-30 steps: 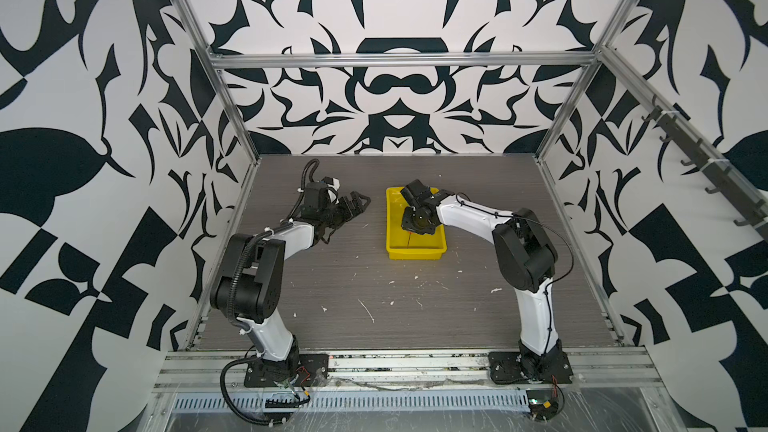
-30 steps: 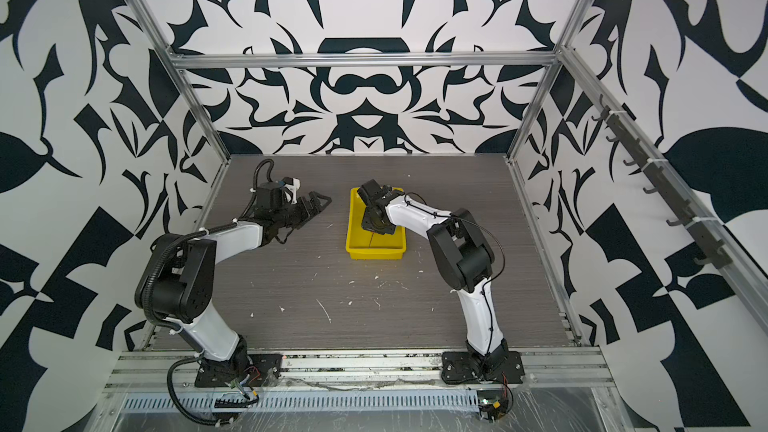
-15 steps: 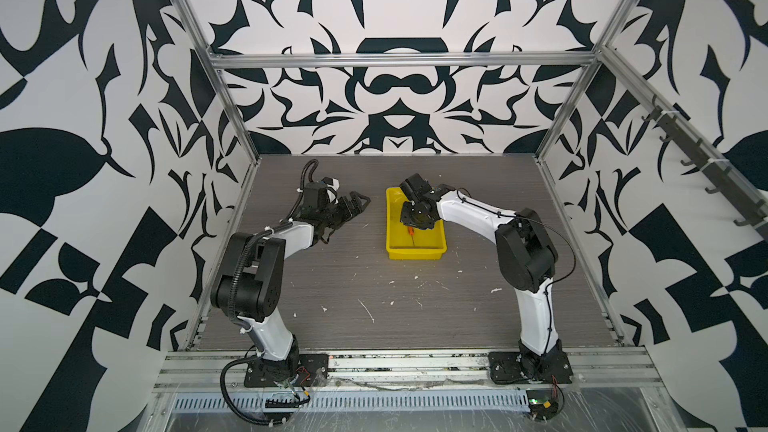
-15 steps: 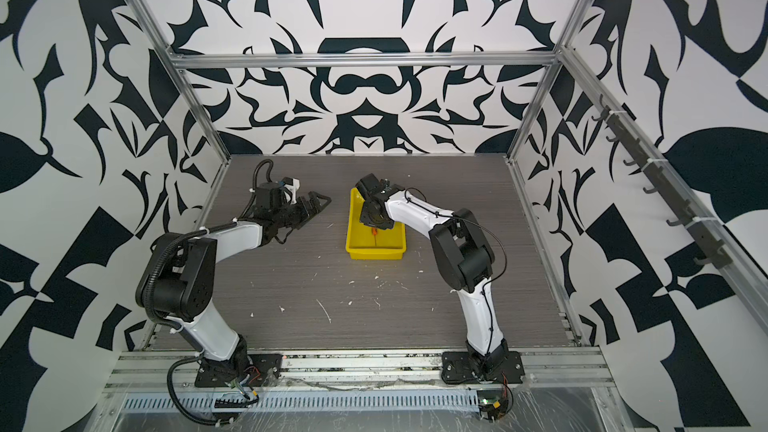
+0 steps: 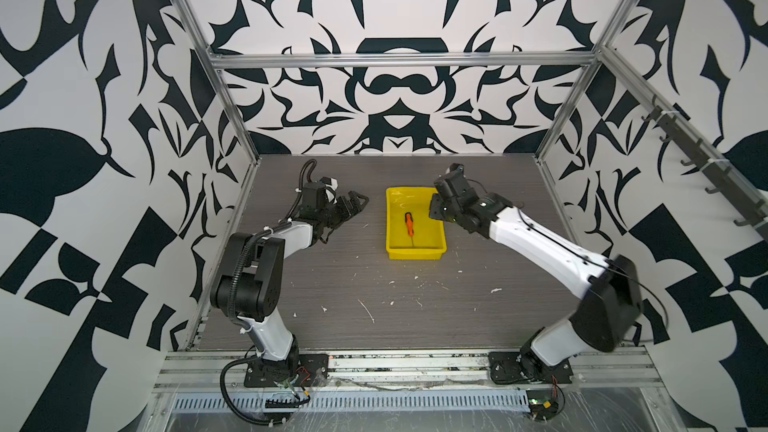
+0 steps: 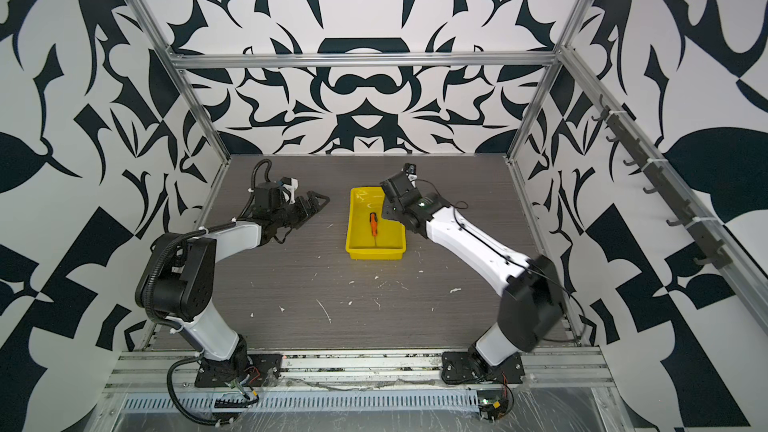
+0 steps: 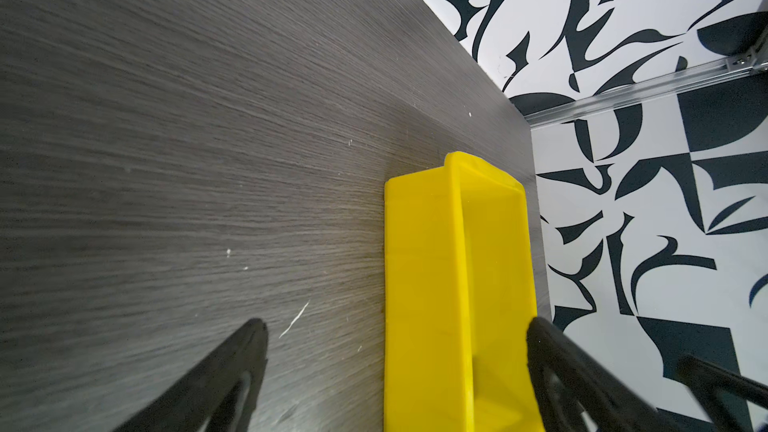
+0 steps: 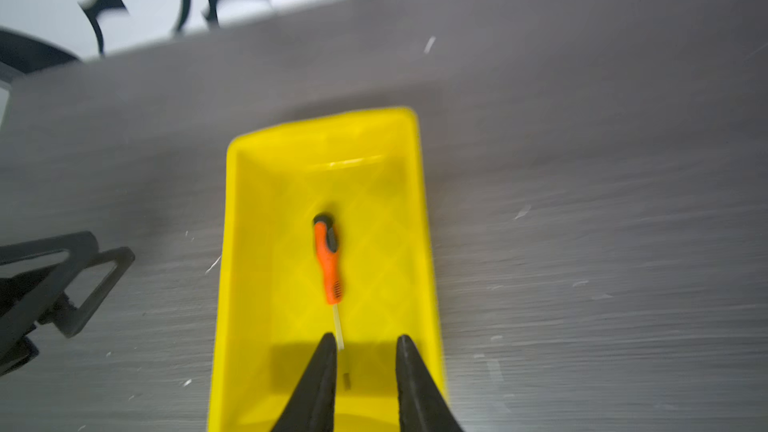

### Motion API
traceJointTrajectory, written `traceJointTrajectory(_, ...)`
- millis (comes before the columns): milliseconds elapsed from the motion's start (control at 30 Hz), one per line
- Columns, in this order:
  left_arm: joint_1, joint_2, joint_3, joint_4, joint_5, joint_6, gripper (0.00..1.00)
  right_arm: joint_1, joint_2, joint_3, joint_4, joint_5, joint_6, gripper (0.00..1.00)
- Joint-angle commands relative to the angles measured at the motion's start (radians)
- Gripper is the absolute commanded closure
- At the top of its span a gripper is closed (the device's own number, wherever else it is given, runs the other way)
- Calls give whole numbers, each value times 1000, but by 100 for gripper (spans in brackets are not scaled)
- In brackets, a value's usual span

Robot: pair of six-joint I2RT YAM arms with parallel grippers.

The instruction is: Put the screwdriver in the bin

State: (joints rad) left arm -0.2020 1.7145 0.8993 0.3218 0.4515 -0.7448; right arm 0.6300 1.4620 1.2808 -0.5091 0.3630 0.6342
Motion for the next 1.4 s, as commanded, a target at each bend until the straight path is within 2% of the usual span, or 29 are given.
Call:
traceJointTrajectory(0,4,24,36,5,22,-18,0,-1,-154,-145,95,265,-232,70)
traceJointTrajectory(67,4,30,36,13,32,-23,0,-1,-257,-328,285,339,-464,69)
traceJointTrajectory(167,4,32,26,28,24,-34,0,-4,-406,-595,604,451,-666,69)
traceJointTrajectory(200,4,34,27,29,27,-34,0,-10,-447,-674,705,455,-730,69)
traceJointTrajectory(300,4,37,29,31,33,-33,0,-51,-561,-898,971,388,-844,69)
traceJointTrajectory(467,6,51,42,29,59,-45,0,-92,-667,-1146,1160,190,-902,66)
traceJointTrajectory(600,6,51,29,33,28,-40,0,-134,-649,-1152,1130,245,-926,59)
traceJointTrajectory(667,10,59,38,33,46,-51,0,-189,-613,-1153,1160,225,-916,57)
traceJointTrajectory(867,16,63,34,43,50,-57,0,-327,-473,-1149,1264,118,-761,56)
traceJointTrajectory(1033,18,54,22,48,38,-53,0,-342,-285,-1107,1355,189,-690,54)
traceJointTrajectory(1267,19,65,29,45,45,-54,0,-377,-122,-1057,1494,137,-730,53)
traceJointTrajectory(1367,19,68,43,40,62,-57,0,-421,-45,-1006,1470,105,-653,52)
